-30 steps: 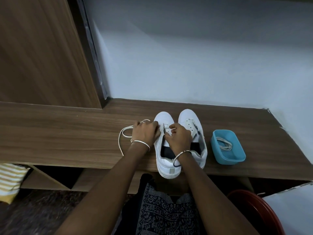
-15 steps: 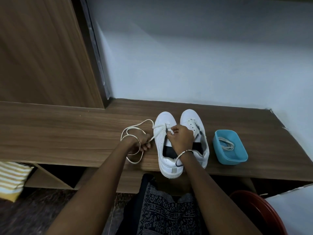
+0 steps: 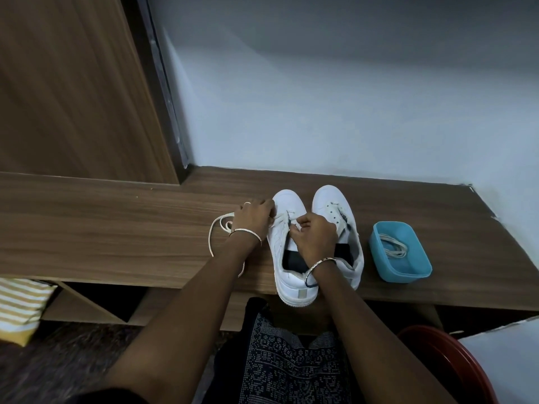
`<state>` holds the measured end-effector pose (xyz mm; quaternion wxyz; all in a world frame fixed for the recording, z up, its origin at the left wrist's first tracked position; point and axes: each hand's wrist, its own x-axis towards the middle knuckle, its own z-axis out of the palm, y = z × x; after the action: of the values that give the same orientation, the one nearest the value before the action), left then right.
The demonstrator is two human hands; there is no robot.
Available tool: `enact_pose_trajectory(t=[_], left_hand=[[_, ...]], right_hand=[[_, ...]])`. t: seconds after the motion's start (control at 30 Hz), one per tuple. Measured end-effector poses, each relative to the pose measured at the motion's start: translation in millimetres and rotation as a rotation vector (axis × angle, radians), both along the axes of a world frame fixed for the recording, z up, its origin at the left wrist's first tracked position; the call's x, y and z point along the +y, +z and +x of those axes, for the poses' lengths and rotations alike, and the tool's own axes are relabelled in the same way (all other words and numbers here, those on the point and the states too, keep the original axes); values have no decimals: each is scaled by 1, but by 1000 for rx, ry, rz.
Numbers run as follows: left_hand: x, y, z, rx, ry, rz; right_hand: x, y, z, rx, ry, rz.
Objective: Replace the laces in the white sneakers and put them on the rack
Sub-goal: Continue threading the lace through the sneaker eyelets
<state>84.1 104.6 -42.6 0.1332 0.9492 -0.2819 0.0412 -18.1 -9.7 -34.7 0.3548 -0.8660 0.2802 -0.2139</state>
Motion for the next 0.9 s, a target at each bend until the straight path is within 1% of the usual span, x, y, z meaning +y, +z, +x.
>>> enact_pose_trajectory(t=[0.03,0.1,0.17,0.27,0.3,0.37,0.4,0.47,0.5,0.53,0.6,0.63,0.7,0.73,0.77,0.83,0.9], left_hand=[[2,-2,0,3,-10,14],[7,2,0,54,5,-45],[12,9,3,153,36,-170],[26,25,13,243,68,-350],[32,33,15,330,69,-487],[43,52,16,531,64,-853],[50,63,16,580,81,-1003],[62,85,15,658,110,-1229],[66,94,15,707,108,-1313],[69,101,14,755,100,-1357],[69,111,12,866,59,-1386],[67,115,9,920,36,-1398],[59,120,3,1028,-13,-1425],[55,122,-1,1071,-36,-1434],[51,122,-4,1109,-62,-1436],[43,123,-9,1162,-98,-1419],[37,125,-12,1165,-96,-1394]], right_hand=[[0,-1,0,-2,1,0],[0,-1,0,-6,-3,-1],[1,-1,0,1,-7,-2],[1,0,0,5,-10,1],[1,1,0,4,-11,5],[1,0,-1,10,-12,5],[1,0,-1,18,-10,5],[0,1,0,40,-6,9],[-1,2,0,49,-4,27],[-1,5,1,59,-1,53],[1,12,2,65,-4,69],[7,18,2,28,-11,51],[25,34,0,-155,-5,24],[37,44,-1,-243,40,59],[49,56,-1,-284,113,136],[67,68,4,-218,272,329],[73,72,10,-157,368,448]])
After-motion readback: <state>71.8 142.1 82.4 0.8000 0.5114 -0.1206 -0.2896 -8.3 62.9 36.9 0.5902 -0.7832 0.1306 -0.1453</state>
